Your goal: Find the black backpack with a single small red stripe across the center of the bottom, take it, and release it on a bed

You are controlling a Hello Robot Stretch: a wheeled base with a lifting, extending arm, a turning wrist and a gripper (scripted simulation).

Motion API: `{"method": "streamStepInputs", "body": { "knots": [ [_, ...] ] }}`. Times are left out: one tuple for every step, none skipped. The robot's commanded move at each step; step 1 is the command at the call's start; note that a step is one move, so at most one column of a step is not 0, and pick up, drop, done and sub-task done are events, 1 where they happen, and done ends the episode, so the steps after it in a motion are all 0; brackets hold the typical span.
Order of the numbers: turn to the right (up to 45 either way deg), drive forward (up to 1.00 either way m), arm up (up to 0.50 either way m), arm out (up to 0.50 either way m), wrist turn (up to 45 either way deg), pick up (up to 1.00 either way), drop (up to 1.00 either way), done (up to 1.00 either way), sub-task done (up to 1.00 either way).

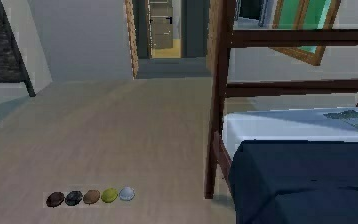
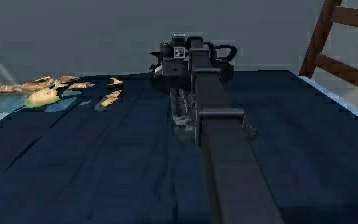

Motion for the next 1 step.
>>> {"method": "streamStepInputs", "body": {
  "knots": [
    [0.0,0.0,-0.2,0.0,0.0,0.0,0.0,0.0,0.0]
  ]
}}
